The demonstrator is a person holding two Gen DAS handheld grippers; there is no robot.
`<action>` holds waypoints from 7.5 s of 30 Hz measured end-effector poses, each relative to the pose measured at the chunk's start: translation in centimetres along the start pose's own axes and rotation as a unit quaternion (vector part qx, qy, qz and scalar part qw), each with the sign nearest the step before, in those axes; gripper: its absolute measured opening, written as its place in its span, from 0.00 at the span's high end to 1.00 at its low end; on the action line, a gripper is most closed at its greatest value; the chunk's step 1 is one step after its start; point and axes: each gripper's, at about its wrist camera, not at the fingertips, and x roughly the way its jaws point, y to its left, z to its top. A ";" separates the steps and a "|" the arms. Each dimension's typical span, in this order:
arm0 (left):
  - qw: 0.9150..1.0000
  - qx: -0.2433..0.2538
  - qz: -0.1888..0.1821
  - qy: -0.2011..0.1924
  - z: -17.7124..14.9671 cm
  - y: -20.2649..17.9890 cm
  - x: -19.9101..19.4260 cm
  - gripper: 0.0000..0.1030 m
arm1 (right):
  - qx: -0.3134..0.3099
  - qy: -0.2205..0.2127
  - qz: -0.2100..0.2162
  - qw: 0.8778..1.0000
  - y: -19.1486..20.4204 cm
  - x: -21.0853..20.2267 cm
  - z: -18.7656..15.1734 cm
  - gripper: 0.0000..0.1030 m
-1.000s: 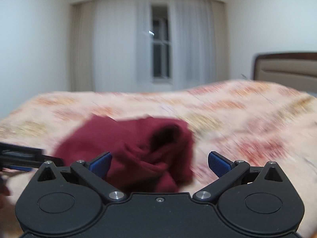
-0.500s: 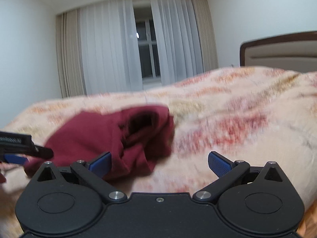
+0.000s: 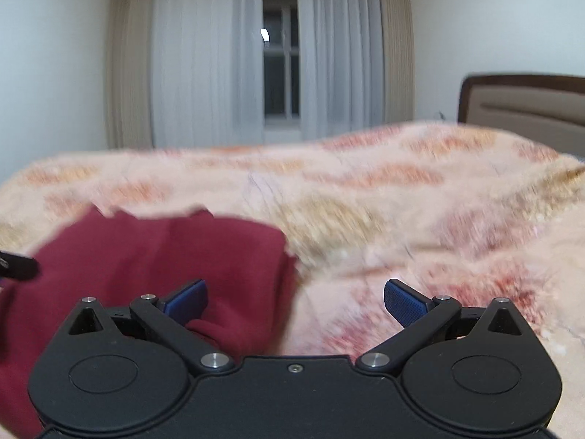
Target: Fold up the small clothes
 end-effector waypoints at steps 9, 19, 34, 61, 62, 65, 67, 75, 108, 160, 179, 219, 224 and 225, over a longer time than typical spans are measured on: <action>0.999 -0.026 -0.018 -0.014 -2.1 1.3 0.8 0.00 | 0.058 0.010 0.012 0.998 -2.1 1.3 -2.2 0.00; 0.998 -0.038 -0.038 -0.035 -3.0 2.1 0.8 0.00 | 0.059 0.003 0.011 0.998 -2.0 1.0 -2.4 0.00; 0.996 -0.047 -0.050 -0.053 -3.5 2.6 0.7 0.00 | 0.116 -0.021 0.073 0.990 -3.7 0.1 -3.1 0.00; 0.993 -0.001 -0.121 0.012 -1.0 2.7 1.5 0.01 | 0.196 0.061 0.245 0.948 -4.0 3.1 -1.3 0.00; 0.992 -0.008 -0.128 0.010 -1.2 3.0 1.7 0.01 | 0.202 0.058 0.263 0.942 -4.3 2.9 -1.6 0.00; 0.990 -0.019 -0.139 0.004 -1.7 3.6 1.9 0.01 | 0.212 0.051 0.304 0.927 -4.7 2.3 -2.4 0.00; 0.990 -0.017 -0.139 -0.001 -2.0 3.7 1.9 0.01 | 0.211 0.044 0.317 0.924 -4.7 2.0 -2.8 0.00; 0.990 -0.018 -0.137 -0.001 -1.8 3.5 2.0 0.01 | 0.246 0.032 0.329 0.911 -5.9 1.2 -3.1 0.04; 0.989 -0.023 -0.144 -0.005 -2.1 3.9 2.0 0.01 | 0.290 0.116 0.279 0.908 -5.4 0.1 -2.2 0.31; 0.987 -0.057 -0.132 0.075 0.6 2.1 0.7 0.59 | 0.265 0.101 0.198 0.938 -3.5 2.6 0.3 0.81; 0.994 -0.008 -0.105 0.038 2.9 0.9 -2.5 0.70 | 0.218 0.054 0.230 0.947 -0.5 0.6 4.2 0.85; 0.994 -0.105 -0.020 0.018 2.8 14.4 -4.8 0.62 | 0.182 0.120 0.275 0.937 12.4 7.4 4.2 0.79; 0.995 -0.100 -0.009 0.017 2.7 14.3 -4.8 0.49 | 0.176 0.124 0.259 0.941 12.4 7.5 3.9 0.62; 0.995 -0.101 -0.003 0.018 2.7 14.3 -4.8 0.45 | 0.176 0.125 0.259 0.941 12.3 7.5 3.9 0.59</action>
